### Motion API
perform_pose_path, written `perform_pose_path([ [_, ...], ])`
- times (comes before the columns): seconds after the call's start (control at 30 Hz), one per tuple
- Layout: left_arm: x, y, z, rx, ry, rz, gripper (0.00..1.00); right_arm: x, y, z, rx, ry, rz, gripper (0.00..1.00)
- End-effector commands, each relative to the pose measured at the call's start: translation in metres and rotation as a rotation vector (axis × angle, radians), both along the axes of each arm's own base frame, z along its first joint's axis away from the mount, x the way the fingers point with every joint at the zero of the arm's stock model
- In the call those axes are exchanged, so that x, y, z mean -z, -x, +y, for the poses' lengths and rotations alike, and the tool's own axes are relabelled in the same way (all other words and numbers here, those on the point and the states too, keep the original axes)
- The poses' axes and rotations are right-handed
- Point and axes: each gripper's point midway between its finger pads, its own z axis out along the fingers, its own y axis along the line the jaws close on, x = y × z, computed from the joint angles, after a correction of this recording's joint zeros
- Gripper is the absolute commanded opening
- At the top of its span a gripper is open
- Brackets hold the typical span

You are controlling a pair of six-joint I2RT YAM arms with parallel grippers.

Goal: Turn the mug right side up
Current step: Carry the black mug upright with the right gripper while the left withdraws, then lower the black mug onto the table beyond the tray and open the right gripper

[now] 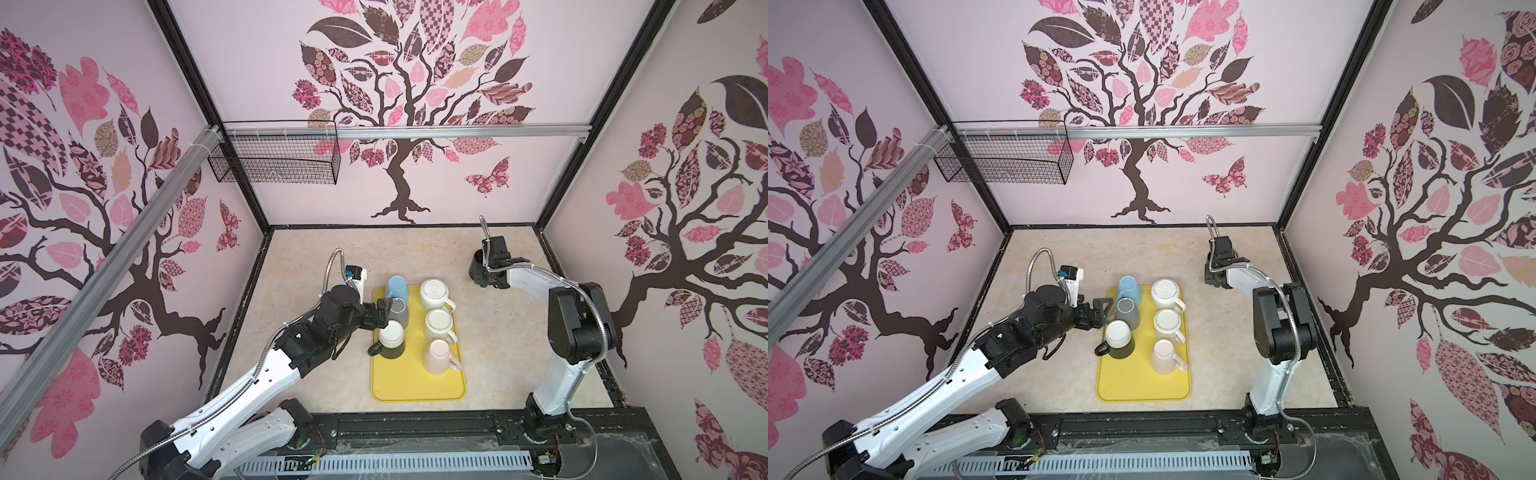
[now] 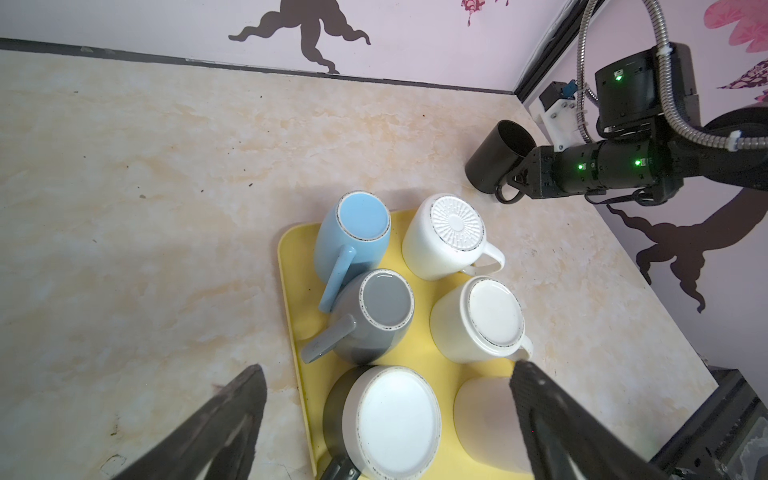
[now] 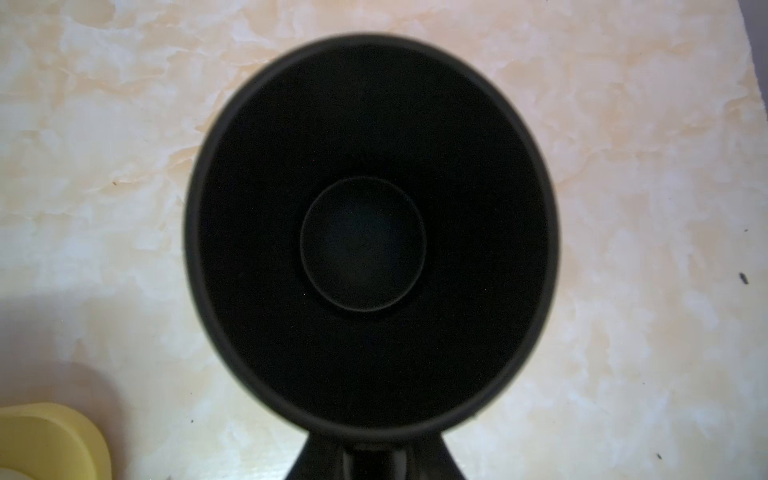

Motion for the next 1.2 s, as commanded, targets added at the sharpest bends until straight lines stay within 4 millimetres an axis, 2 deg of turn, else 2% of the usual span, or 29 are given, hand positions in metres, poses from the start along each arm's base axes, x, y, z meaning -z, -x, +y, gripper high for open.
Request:
perform_pose_path([
  [0.0,0.011,0.001,0.004,-0.009,-0.029,0.001,0.95,-0.025,-0.011,-0.004,0.028,-0.009,-0.095,0.27],
  [0.1,0.012,0.001,0.004,-0.008,-0.034,0.003,0.95,-0.028,-0.009,-0.003,0.031,-0.019,-0.103,0.48],
  [0.17,0.011,0.001,0.004,-0.008,-0.036,0.000,0.95,-0.031,-0.007,-0.002,0.031,-0.027,-0.109,0.54],
  [0.33,0.006,0.000,0.008,-0.024,-0.048,-0.010,0.97,-0.048,0.001,-0.003,0.046,-0.052,-0.147,0.64],
  [0.43,0.003,-0.003,0.012,-0.052,-0.069,-0.008,0.97,-0.073,0.008,0.001,0.048,-0.101,-0.199,0.64],
  [0.6,-0.005,-0.001,0.013,-0.049,-0.083,0.015,0.97,-0.114,0.029,0.023,-0.006,-0.242,-0.293,0.66],
  [0.73,-0.013,0.009,0.007,0.007,-0.068,0.035,0.97,-0.148,0.056,0.049,-0.086,-0.295,-0.346,0.64],
  [0.87,-0.013,0.024,0.010,0.053,-0.062,0.063,0.95,-0.167,0.091,0.081,-0.195,-0.339,-0.369,0.63],
  [1.03,-0.003,0.040,0.015,0.079,-0.026,0.083,0.93,-0.171,0.152,0.130,-0.384,-0.478,-0.356,0.63],
  [1.17,-0.001,0.047,0.014,0.099,0.004,0.093,0.93,-0.169,0.190,0.138,-0.452,-0.523,-0.304,0.69],
])
